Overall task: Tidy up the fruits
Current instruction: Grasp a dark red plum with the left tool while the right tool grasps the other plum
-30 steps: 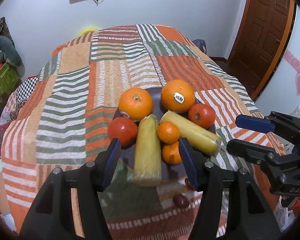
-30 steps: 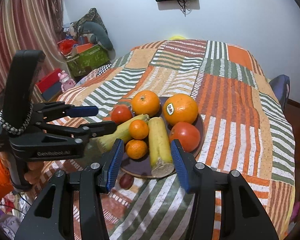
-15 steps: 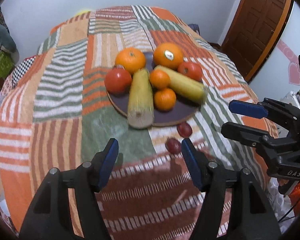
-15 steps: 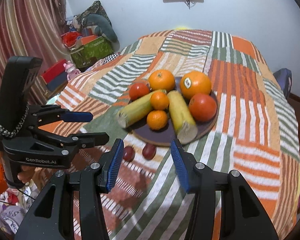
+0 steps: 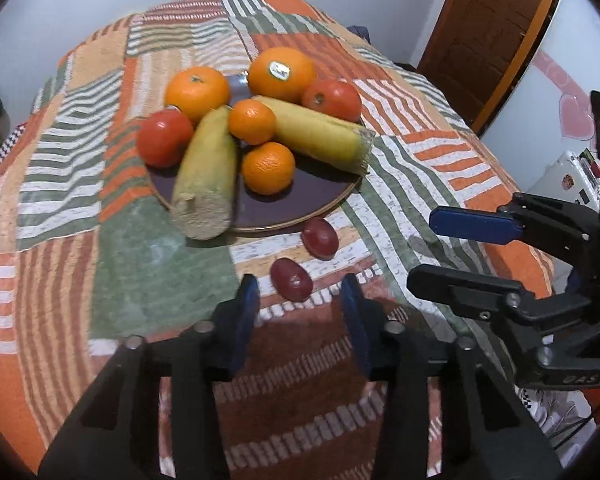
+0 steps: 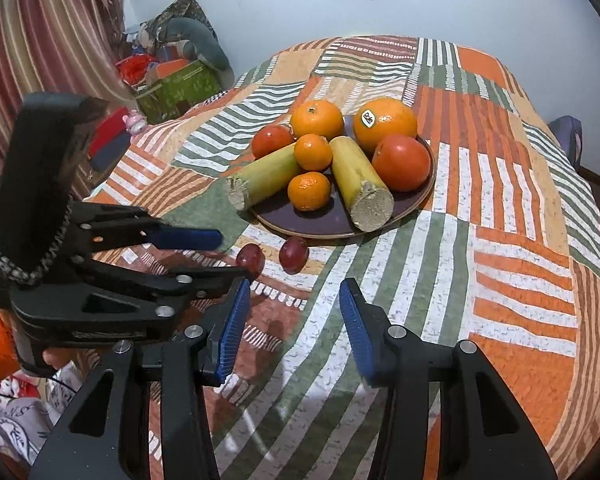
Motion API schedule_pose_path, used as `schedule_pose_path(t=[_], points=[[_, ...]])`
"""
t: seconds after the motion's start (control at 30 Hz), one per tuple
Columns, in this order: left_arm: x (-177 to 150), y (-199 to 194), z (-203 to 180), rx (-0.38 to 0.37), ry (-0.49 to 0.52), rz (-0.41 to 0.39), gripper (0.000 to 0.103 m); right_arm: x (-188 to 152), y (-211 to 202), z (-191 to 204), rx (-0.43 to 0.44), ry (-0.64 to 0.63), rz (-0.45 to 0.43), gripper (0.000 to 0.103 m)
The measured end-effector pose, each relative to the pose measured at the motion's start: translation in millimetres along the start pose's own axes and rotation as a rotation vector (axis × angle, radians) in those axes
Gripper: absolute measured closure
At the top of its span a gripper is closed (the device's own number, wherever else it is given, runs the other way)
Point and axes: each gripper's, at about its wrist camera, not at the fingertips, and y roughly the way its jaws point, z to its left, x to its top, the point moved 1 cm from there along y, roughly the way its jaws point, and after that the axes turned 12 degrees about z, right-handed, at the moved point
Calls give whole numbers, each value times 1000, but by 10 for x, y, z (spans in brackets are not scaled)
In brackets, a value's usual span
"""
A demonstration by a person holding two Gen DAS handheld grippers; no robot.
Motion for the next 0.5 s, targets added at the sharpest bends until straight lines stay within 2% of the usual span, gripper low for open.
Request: schedule_pose_path(t=[0.1, 0.23, 0.33, 0.5], points=[[45, 114, 1, 12, -14, 13, 69, 13, 31, -43, -12, 0, 3, 61], [64, 148, -29, 35, -5, -7, 71, 33, 74, -61, -9, -1, 11, 61], [71, 159, -26, 61, 3, -12, 81, 60, 131, -49, -10, -7, 22, 61], [47, 129, 25, 43, -2, -14, 83, 132, 259, 10, 10, -20, 44, 70]])
